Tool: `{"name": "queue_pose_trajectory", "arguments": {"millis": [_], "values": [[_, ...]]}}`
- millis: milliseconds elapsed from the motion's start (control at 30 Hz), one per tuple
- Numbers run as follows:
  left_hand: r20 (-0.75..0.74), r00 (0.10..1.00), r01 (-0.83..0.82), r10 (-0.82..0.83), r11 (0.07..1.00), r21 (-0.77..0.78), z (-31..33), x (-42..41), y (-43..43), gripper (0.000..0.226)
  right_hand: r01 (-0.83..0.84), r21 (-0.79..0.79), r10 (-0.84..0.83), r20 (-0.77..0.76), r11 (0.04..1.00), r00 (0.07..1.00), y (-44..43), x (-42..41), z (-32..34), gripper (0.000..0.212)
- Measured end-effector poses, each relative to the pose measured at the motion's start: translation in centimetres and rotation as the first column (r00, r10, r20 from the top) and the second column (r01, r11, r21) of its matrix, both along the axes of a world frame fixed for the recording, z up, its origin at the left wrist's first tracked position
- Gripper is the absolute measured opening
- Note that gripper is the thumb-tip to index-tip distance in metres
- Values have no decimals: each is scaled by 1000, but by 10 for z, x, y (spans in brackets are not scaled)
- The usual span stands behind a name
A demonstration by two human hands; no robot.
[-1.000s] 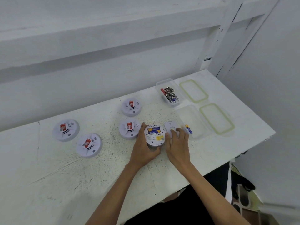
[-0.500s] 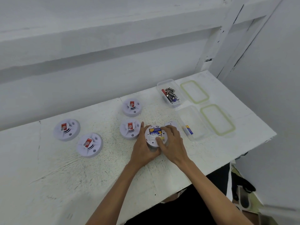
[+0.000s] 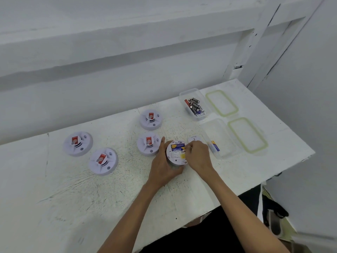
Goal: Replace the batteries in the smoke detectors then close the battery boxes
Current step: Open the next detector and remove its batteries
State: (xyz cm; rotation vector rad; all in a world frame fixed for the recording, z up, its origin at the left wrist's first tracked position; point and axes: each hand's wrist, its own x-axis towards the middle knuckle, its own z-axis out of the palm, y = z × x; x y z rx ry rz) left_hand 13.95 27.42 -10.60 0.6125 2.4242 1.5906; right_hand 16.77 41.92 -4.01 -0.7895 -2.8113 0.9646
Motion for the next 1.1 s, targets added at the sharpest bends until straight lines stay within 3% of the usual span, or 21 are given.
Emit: {"name": "queue_pose_trajectory", "arguments": {"millis": [267, 400, 500, 567, 733, 867, 1000, 1100], "values": [[52, 998, 30, -28, 999, -35, -11, -5, 1, 103, 103, -239, -53, 207, 965, 977, 11, -12, 5, 29], [48, 997, 56, -53, 996, -70, -26, -8, 2, 101, 84, -234, -28, 236, 968, 971, 16, -17, 9, 23], [140, 988, 71, -58, 994, -85, -42, -14, 4, 121, 90, -238, -30, 244, 967, 969, 15, -16, 7, 27], [137, 990, 51, -38, 994, -94, -41, -12, 4, 126, 106, -251, -49, 223, 962, 974, 14, -15, 5, 28], [42, 999, 25, -21, 995, -99, -18, -1, -1, 114, 93, -210, -59, 161, 973, 985, 11, -12, 7, 27], [31, 999, 13, -10, 996, -93, -14, -1, -2, 107, 86, -185, -92, -25, 979, 995, 8, -3, 6, 17], [20, 1000, 16, -14, 995, -95, -17, -1, -2, 106, -25, -118, 13, -104, 993, 995, 14, 4, -5, 27], [61, 998, 14, -9, 996, -92, -26, -4, 2, 112, -96, -33, 90, -159, 995, 983, 17, 10, -7, 19]]}}
